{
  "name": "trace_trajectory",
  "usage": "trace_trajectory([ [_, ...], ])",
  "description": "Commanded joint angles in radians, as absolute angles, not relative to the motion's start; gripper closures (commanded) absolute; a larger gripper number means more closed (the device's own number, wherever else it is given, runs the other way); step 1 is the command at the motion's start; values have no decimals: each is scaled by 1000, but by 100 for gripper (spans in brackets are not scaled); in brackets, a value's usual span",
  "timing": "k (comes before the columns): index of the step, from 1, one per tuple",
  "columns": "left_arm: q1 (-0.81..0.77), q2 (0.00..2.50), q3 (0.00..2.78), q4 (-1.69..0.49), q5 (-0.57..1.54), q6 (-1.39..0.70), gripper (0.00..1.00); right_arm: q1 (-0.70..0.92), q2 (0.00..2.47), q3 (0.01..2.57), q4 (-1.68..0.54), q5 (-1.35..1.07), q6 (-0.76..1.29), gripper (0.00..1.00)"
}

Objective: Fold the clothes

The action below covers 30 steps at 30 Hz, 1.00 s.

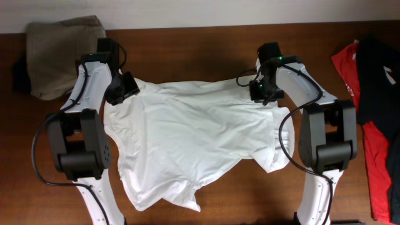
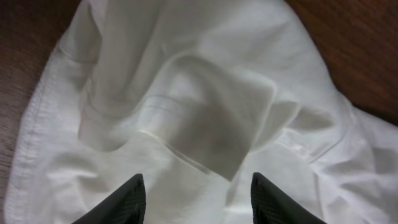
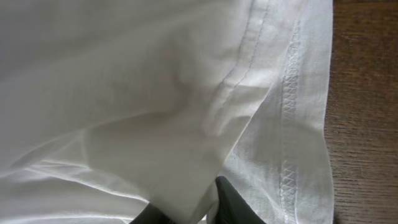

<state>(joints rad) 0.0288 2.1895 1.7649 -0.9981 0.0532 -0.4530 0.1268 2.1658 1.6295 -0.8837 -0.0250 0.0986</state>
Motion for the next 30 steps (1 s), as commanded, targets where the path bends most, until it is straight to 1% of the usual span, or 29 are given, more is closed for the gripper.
trace_trajectory([
  [1, 31, 2196, 1767, -1012, 65, -539, 46, 123, 2167, 1623, -881, -26, 105, 79],
  [3, 31, 2197, 1767, -1002, 64, -558, 46, 123, 2167, 1623, -879, -26, 105, 79],
  [7, 31, 2217, 1767, -914, 65, -561, 46, 123, 2167, 1623, -881, -26, 105, 79],
  [12, 22, 2233, 1767, -873, 90, -561, 55, 123, 2167, 1623, -882, -26, 105, 79],
  [15, 22, 2239, 1767, -859, 90, -561, 69, 123, 2167, 1623, -882, -27, 115, 86],
  [17, 22, 2240, 1767, -856, 90, -561, 84, 123, 2167, 1623, -881, -27, 141, 95],
  [18, 22, 2240, 1768, -856, 90, -560, 100, 122, 2166, 1624, -882, -18, 160, 96],
  [21, 22, 2232, 1779, -860, 90, -521, 100, 116, 2159, 1631, -892, -15, 213, 96],
  [24, 22, 2142, 1792, -892, 87, -473, 100, 91, 2115, 1661, -929, -12, 272, 96],
  [28, 19, 1949, 1792, -957, 83, -455, 100, 65, 1978, 1691, -1003, -21, 299, 96],
  [30, 20, 1860, 1792, -999, 83, -437, 100, 55, 1868, 1691, -1027, -88, 308, 96],
])
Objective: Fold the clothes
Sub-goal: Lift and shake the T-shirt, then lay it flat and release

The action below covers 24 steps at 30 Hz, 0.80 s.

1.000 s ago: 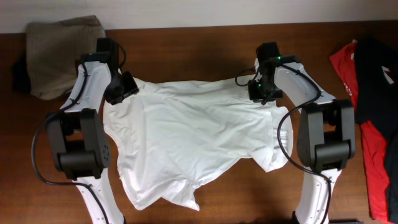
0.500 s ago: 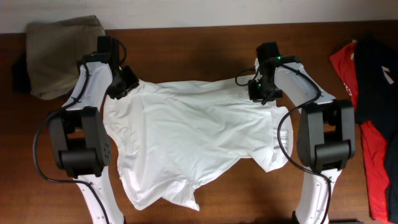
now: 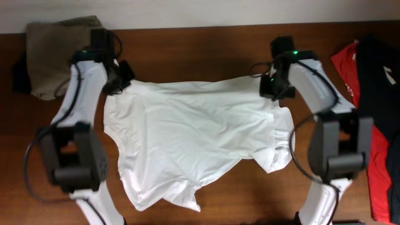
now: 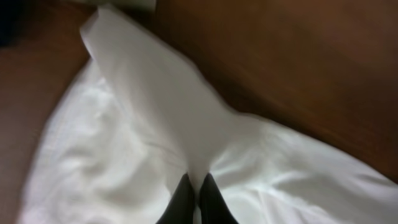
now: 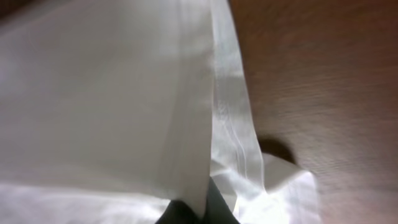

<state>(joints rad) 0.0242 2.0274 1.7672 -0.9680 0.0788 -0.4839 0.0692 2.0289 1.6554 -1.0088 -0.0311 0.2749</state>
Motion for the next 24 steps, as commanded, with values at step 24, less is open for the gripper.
trace_trajectory([
  [24, 20, 1040, 2271, -1198, 73, -426, 100, 49, 997, 2201, -1270, 78, 463, 96],
])
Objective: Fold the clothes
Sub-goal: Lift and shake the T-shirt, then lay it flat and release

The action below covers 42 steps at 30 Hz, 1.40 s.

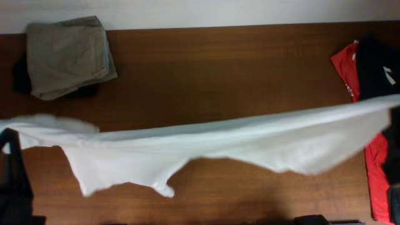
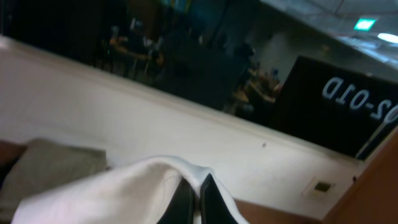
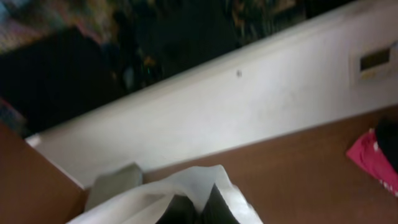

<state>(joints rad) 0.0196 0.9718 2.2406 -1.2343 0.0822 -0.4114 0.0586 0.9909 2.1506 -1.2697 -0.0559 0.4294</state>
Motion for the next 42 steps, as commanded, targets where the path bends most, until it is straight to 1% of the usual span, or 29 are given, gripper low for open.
trace_trajectory([
  [1, 20, 1070, 2274, -1173, 47, -433, 100, 49, 1002, 2200, -1275, 114, 484, 96],
  [3, 20, 1160, 2274, -1159, -23, -442, 100, 49, 1048, 2200, -1287, 133, 488, 96],
  [5, 20, 1286, 2274, -1162, -31, -443, 100, 49, 1139, 2199, -1302, 133, 488, 96],
  [8, 20, 1512, 2274, -1168, -31, -439, 100, 49, 1315, 2199, -1315, 133, 488, 96],
  [11, 20, 1774, 2274, -1145, -31, -432, 99, 40, 1557, 2199, -1312, 137, 488, 96],
  [13, 20, 1972, 2274, -1084, -30, -432, 99, 17, 1734, 2199, -1289, 136, 489, 96],
  [16, 8, 2205, 2274, -949, -29, -432, 99, -41, 1966, 2199, -1192, 170, 507, 96],
  [17, 0, 2287, 2274, -897, -12, -432, 95, -64, 2027, 2199, -1154, 169, 507, 96],
  [18, -8, 2349, 2274, -862, 12, -432, 72, -89, 2084, 2199, -1126, 170, 506, 95],
  [19, -15, 2400, 2274, -837, 30, -432, 47, -113, 2133, 2199, -1108, 169, 502, 83],
  [20, -23, 2444, 2274, -829, 33, -432, 34, -141, 2175, 2199, -1097, 169, 500, 62],
  [22, -26, 2466, 2274, -831, 33, -432, 25, -178, 2198, 2199, -1096, 160, 448, 0],
  [23, -26, 2458, 2279, -831, 30, -432, 6, -187, 2191, 2204, -1107, 151, 437, 1],
  [24, -25, 2439, 2296, -831, 30, -427, 1, -197, 2178, 2218, -1131, 124, 429, 1],
  [27, -26, 2347, 2370, -897, 31, -381, 1, -204, 2141, 2293, -1254, -28, 395, 1],
  [31, -31, 2197, 2432, -1180, 31, -352, 1, -190, 2136, 2341, -1427, -138, 333, 1],
  [32, -31, 2150, 2432, -1282, 36, -343, 1, -189, 2136, 2339, -1462, -164, 321, 1],
  [35, -31, 2096, 2432, -1416, 60, -342, 1, -189, 2119, 2340, -1496, -263, 322, 1],
  [36, -29, 2078, 2432, -1449, 55, -342, 1, -189, 2102, 2340, -1509, -271, 323, 4],
  [37, -24, 2056, 2432, -1486, 56, -342, 1, -189, 2077, 2340, -1526, -266, 322, 4],
  [39, -5, 1985, 2432, -1589, 46, -342, 1, -189, 1999, 2340, -1579, -224, 322, 4],
  [42, 12, 1890, 2431, -1688, -24, -346, 1, -189, 1905, 2340, -1656, -163, 323, 2],
])
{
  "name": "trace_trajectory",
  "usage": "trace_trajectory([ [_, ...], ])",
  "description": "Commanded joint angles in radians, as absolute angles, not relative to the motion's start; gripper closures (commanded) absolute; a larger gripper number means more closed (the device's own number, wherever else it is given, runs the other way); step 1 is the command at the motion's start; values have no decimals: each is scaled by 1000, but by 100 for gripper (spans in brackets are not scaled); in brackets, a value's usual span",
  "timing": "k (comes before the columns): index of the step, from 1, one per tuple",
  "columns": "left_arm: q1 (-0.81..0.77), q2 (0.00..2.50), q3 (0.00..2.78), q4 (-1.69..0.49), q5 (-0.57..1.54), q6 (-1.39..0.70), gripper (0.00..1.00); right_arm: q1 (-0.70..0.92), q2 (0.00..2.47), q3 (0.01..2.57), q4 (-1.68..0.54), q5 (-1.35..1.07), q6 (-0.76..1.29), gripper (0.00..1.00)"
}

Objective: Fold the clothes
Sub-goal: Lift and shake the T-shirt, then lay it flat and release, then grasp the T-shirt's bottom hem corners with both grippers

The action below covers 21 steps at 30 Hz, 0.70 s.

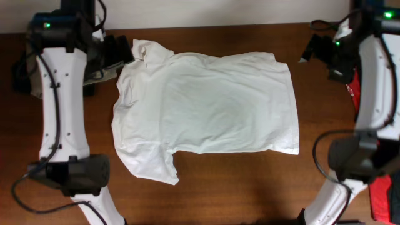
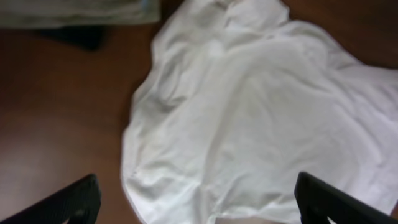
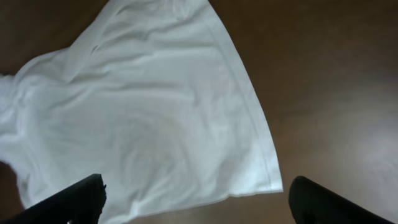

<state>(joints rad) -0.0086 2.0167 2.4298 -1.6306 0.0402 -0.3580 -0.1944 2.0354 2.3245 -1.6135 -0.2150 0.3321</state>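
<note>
A white T-shirt lies spread nearly flat in the middle of the brown table, hem to the right and sleeves at the left. One sleeve sticks out toward the front; the other is bunched at the back left. My left gripper hangs open off the shirt's back left corner. In its wrist view the left gripper is high above the shirt and holds nothing. My right gripper is open beyond the back right corner. From its wrist, the right gripper looks down on the shirt.
A folded khaki garment lies at the back left corner, mostly under my left arm in the overhead view. Red and black clothes lie along the table's right edge, partly behind my right arm.
The shirt was stretched in the air between both shut grippers. Now it lies flat on the table, and both grippers are open and off it at the back corners.
The shirt lay crumpled with my left gripper open over its back left corner and my right shut on the back right one. Then both were shut on those corners. Then the shirt hung stretched in the air. Now it lies spread flat, let go.
</note>
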Motion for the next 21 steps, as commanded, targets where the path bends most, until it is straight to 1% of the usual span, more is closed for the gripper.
trace_trajectory([
  [1, 10, 1856, 2415, -1688, -23, -339, 1, -189, 1869, 2340, -1665, -152, 331, 2],
  [5, 2, 1753, 2305, -1688, -15, -344, 1, -189, 1761, 2315, -1699, -144, 322, 2],
  [7, 2, 1656, 2144, -1688, -26, -347, 1, -189, 1684, 2250, -1699, -138, 318, 1],
  [9, 3, 1528, 1942, -1687, -94, -434, 1, -189, 1600, 2146, -1699, -125, 318, 2],
  [10, 3, 1418, 1769, -1644, -79, -486, 1, -189, 1562, 2070, -1689, -122, 318, 1],
  [11, 2, 1365, 1674, -1608, -49, -485, 1, -189, 1552, 2032, -1676, -122, 318, 1],
  [15, 0, 1217, 1206, -1475, 113, -485, 3, -189, 1551, 1845, -1561, -128, 323, 1],
  [17, -28, 1205, 979, -1337, 183, -485, 7, -189, 1551, 1757, -1492, -150, 323, 1],
  [19, -55, 1218, 868, -1223, 195, -505, 10, -189, 1551, 1703, -1446, -158, 322, 1],
  [21, -76, 1263, 772, -1077, 187, -546, 11, -189, 1551, 1674, -1425, -162, 322, 1],
])
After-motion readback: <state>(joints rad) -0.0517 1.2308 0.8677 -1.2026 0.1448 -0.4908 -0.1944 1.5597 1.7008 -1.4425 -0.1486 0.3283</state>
